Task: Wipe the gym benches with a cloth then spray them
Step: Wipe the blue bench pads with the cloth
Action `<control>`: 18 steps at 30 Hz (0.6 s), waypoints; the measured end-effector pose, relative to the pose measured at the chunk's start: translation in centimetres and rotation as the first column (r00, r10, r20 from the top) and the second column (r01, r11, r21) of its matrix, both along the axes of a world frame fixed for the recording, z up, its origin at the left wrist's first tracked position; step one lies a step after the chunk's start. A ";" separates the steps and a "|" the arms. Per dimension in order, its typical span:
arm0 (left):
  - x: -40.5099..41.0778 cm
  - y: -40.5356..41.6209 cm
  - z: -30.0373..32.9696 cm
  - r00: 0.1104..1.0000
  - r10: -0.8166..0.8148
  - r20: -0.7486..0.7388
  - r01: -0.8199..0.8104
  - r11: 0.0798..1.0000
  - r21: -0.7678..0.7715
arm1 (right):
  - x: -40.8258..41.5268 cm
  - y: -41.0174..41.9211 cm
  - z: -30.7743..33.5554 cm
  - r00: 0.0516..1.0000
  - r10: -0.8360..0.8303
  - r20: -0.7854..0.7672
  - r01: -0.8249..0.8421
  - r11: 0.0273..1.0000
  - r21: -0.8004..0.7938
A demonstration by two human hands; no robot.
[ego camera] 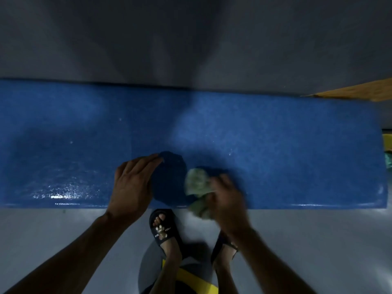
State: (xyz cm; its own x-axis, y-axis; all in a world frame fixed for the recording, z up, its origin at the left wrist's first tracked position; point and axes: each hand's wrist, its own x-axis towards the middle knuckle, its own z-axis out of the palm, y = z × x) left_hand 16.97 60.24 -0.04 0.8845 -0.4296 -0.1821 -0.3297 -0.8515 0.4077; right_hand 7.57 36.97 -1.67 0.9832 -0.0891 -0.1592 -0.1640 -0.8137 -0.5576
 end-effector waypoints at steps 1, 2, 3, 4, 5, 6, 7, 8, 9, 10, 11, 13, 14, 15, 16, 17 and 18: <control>0.1 0.1 -0.2 1.000 -0.002 0.004 0.002 1.000 -0.002 | -0.6 -3.4 0.0 0.997 -0.078 -0.007 0.077 0.994 -0.083; 0.1 0.3 -0.5 1.000 -0.006 0.005 0.006 1.000 -0.003 | -1.3 -6.9 0.2 0.986 -0.163 -0.022 0.157 0.972 -0.177; 0.1 0.3 -0.7 1.000 -0.009 0.006 0.009 1.000 -0.003 | -2.2 -10.2 0.5 0.967 -0.254 -0.024 0.241 0.940 -0.242; 0.2 0.4 -0.8 1.000 -0.011 0.006 0.011 1.000 -0.001 | -3.2 -12.6 0.8 0.939 -0.343 -0.013 0.325 0.901 -0.288; 0.3 0.5 -1.1 1.000 -0.014 0.005 0.014 1.000 0.002 | -4.2 -14.1 1.0 0.903 -0.429 -0.004 0.407 0.860 -0.309; 0.4 0.6 -1.3 1.000 -0.016 0.003 0.016 1.000 0.008 | -5.0 -14.5 1.1 0.857 -0.515 -0.006 0.485 0.812 -0.325; 0.5 0.7 -1.5 1.000 -0.019 -0.003 0.019 1.000 0.015 | -5.3 -13.9 1.1 0.816 -0.578 0.008 0.548 0.769 -0.327; 0.5 0.7 -1.6 1.000 -0.022 -0.010 0.023 1.000 0.021 | -5.6 -12.2 0.7 0.787 -0.616 0.017 0.587 0.742 -0.324; 0.5 0.7 -1.7 1.000 -0.026 -0.016 0.026 0.999 0.028 | -5.3 -9.7 0.3 0.785 -0.619 0.032 0.596 0.740 -0.311; 0.4 0.7 -1.8 0.999 -0.026 -0.025 0.027 0.999 0.035 | -4.8 -6.6 -0.2 0.795 -0.606 0.035 0.583 0.748 -0.317; 0.2 0.7 -1.8 0.999 -0.022 -0.033 0.023 0.999 0.041 | -4.2 -3.2 -0.6 0.813 -0.580 0.048 0.564 0.764 -0.314; 0.1 0.7 -1.8 0.999 -0.005 -0.047 0.007 0.999 0.039 | -2.6 3.8 -0.5 0.844 -0.535 0.031 0.530 0.824 -0.198; 0.2 0.8 -1.8 0.999 0.001 -0.048 0.001 0.999 0.034 | -1.6 7.1 -0.2 0.897 -0.442 0.002 0.437 0.886 -0.155; 0.3 0.8 -1.7 0.999 0.001 -0.046 0.001 1.000 0.031 | -1.0 9.8 0.0 0.950 -0.309 -0.045 0.301 0.944 -0.137; 0.4 0.7 -1.7 0.999 -0.003 -0.041 0.004 1.000 0.030 | -0.7 11.5 -0.1 0.976 -0.191 -0.109 0.179 0.978 -0.108; 0.6 0.8 -1.6 0.999 -0.007 -0.036 0.008 0.999 0.031 | 0.0 12.5 0.1 0.985 -0.114 -0.132 0.107 0.992 -0.063; 0.7 0.8 -1.5 0.999 -0.009 -0.036 0.010 0.999 0.033 | 0.5 12.4 0.0 0.989 -0.048 -0.141 0.044 0.999 -0.028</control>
